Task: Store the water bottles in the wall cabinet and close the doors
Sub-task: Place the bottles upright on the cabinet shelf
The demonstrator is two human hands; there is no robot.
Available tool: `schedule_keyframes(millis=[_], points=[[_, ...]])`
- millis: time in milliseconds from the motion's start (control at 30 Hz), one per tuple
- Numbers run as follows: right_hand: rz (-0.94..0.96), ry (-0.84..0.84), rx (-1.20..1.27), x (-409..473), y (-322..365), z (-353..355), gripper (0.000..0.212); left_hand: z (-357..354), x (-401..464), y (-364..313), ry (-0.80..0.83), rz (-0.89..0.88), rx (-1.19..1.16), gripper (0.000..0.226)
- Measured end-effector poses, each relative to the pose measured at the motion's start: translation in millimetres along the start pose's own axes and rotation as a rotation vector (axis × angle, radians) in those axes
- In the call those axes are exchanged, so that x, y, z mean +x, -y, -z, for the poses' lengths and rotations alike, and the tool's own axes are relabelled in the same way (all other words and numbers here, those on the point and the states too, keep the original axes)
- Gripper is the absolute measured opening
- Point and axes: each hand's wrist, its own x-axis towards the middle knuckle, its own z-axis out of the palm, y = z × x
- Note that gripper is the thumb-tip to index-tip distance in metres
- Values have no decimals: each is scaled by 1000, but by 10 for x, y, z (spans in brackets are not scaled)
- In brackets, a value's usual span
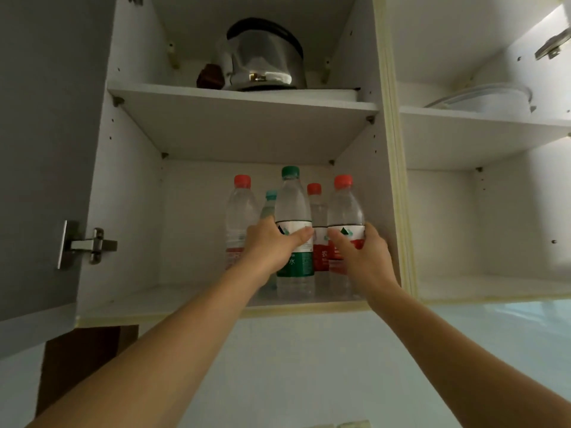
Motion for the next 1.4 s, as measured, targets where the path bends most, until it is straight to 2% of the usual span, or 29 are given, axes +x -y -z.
schedule_keyframes(millis=[233,467,767,900,1000,1033,1100,1167,1233,1300,1400], points=[[-44,8,-160,37,-31,-182,70,-47,46,70,-38,-61,78,47],[-59,13,-225,77,-62,-217,74,-177,126,125,-116,-85,257,46],[26,-12,-288,7,-119,-210,80,-223,92,211,-157,-127,273,38],[109,-44,-315,-38,-160,-246,86,-51,-45,355,-181,-293,363,43],[237,-85,-354,-102,-182,-289,91,195,-69,407,-373,-492,469,45],[283,-99,-369,-119,-181,-303,90,280,-43,409,-449,-509,502,49],[373,-126,-393,-154,-171,-319,87,420,33,407,-508,-396,504,65],[469,-132,-433,-197,-157,-313,83,496,103,419,-405,-187,424,82],[583,-113,-486,-247,-164,-297,80,513,139,463,-247,-55,306,92],[688,-91,-544,-287,-179,-277,77,508,159,545,-158,-27,221,92],[786,-61,-544,-313,-145,-275,73,523,177,621,-127,-30,222,77]])
